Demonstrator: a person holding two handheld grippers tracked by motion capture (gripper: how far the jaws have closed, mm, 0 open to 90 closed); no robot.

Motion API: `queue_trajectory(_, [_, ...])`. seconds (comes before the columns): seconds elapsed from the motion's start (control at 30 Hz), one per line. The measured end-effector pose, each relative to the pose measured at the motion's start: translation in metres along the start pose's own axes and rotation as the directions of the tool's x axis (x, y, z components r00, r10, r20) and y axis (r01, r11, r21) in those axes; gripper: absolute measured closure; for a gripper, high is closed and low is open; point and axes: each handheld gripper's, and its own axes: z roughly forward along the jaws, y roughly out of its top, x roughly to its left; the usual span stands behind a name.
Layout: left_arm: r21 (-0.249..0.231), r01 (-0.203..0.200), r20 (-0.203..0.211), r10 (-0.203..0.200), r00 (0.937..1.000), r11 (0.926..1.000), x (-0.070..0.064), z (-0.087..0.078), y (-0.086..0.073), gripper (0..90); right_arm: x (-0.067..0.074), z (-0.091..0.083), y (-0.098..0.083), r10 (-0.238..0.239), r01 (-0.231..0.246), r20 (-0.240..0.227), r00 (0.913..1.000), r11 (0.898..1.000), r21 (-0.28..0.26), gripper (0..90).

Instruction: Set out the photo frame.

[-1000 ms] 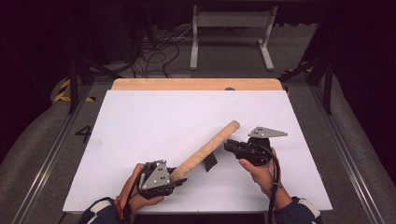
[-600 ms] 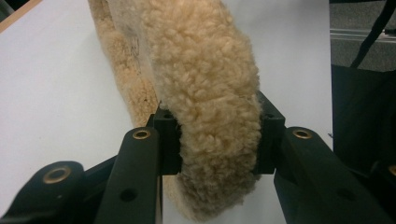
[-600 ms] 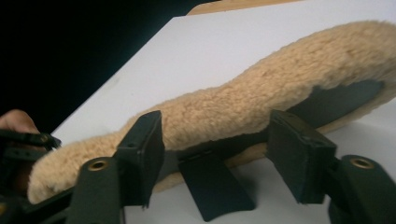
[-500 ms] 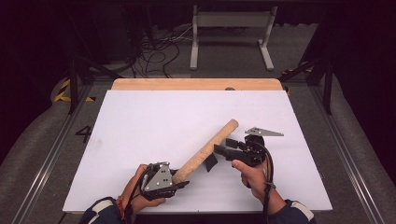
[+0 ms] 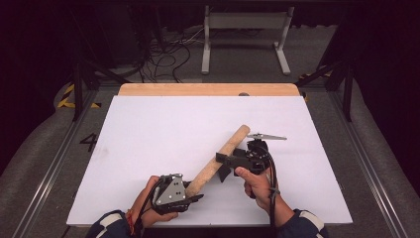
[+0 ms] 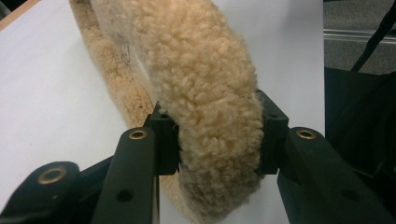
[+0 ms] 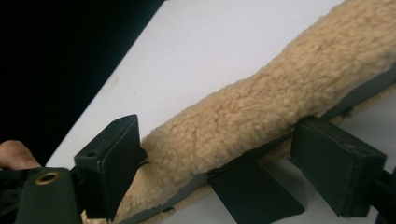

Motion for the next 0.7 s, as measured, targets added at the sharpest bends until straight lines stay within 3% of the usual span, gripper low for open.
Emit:
queue_trajectory(0.17, [-0.004, 0.007, 0.002, -0.007, 1.0000, 1.0000, -0.002, 0.003, 0.003, 58.9, 0.004, 0.006, 0.003, 0.015, -0.015, 0.028, 0.9995, 1.000, 0.012, 11.9])
queue_trajectory(0.27, [-0.015, -0.001, 0.002, 0.001, 1.0000, 0.9999, -0.005, 0.007, 0.004, 56.6, -0.001, 0.016, 0.002, 0.078, -0.078, 0.002, 0.9970, 0.994, 0.078, 14.0])
queue_trajectory(0.33, [-0.016, -0.005, -0.006, 0.004, 1.0000, 0.9999, -0.007, 0.008, 0.005, 55.3, -0.003, 0.022, 0.002, 0.104, -0.103, 0.003, 0.9946, 0.991, 0.084, 13.7])
queue_trajectory(0.43, [-0.029, 0.017, 0.010, -0.016, 0.9998, 0.9994, -0.006, 0.012, 0.006, 53.1, -0.001, 0.022, 0.006, 0.100, -0.101, 0.024, 0.9947, 0.992, 0.071, 15.0])
queue_trajectory(0.7, [-0.038, 0.033, 0.019, -0.032, 0.9993, 0.9988, -0.007, 0.019, 0.011, 47.3, -0.006, 0.034, 0.012, 0.095, -0.096, 0.013, 0.9953, 0.983, 0.157, 15.1])
